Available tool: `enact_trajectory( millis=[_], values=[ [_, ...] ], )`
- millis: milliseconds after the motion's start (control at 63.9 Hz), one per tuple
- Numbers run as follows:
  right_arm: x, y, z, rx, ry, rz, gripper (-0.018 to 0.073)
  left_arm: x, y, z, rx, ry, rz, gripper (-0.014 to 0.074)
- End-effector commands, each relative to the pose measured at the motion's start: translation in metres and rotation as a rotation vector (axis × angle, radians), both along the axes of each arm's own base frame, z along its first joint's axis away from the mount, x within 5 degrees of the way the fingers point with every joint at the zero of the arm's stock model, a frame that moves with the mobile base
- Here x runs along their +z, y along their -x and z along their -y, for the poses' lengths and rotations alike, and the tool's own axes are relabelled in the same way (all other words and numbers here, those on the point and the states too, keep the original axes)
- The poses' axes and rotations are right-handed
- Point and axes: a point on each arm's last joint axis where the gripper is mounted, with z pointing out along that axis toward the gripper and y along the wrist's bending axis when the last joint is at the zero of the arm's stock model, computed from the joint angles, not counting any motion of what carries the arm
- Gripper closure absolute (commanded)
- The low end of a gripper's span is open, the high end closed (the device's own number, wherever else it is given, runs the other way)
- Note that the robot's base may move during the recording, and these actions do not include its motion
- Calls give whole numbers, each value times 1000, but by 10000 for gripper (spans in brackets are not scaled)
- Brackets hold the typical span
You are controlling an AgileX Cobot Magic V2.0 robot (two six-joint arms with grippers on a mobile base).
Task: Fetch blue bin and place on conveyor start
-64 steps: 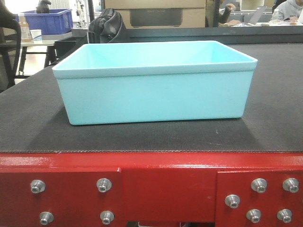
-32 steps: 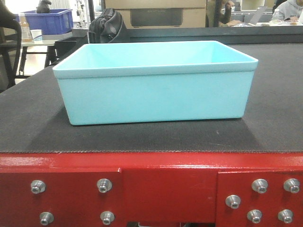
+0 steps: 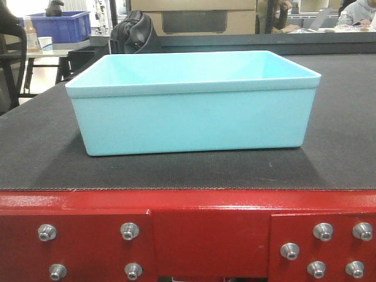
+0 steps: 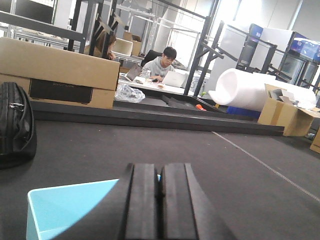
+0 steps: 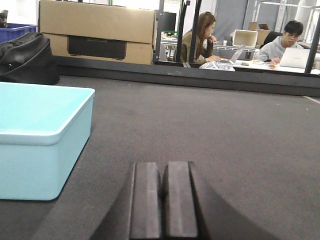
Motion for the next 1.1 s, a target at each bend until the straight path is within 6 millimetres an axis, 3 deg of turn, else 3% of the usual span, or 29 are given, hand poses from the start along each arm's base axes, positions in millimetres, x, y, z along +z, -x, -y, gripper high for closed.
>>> enact_trajectory(
  millis=[0,845,970,1080],
  values=[
    [3,1,0,-6,-2,36,724,3,2,0,-7,18,28,707],
    [3,1,0,-6,-2,38,724,3,6,-3,-3,6,45,707],
    [3,1,0,-6,-2,38,724,-7,11,-12,65,-83,103,707],
    [3,1,0,-6,-2,38,724,-32,14,-27,196,-134,72,707]
  ],
)
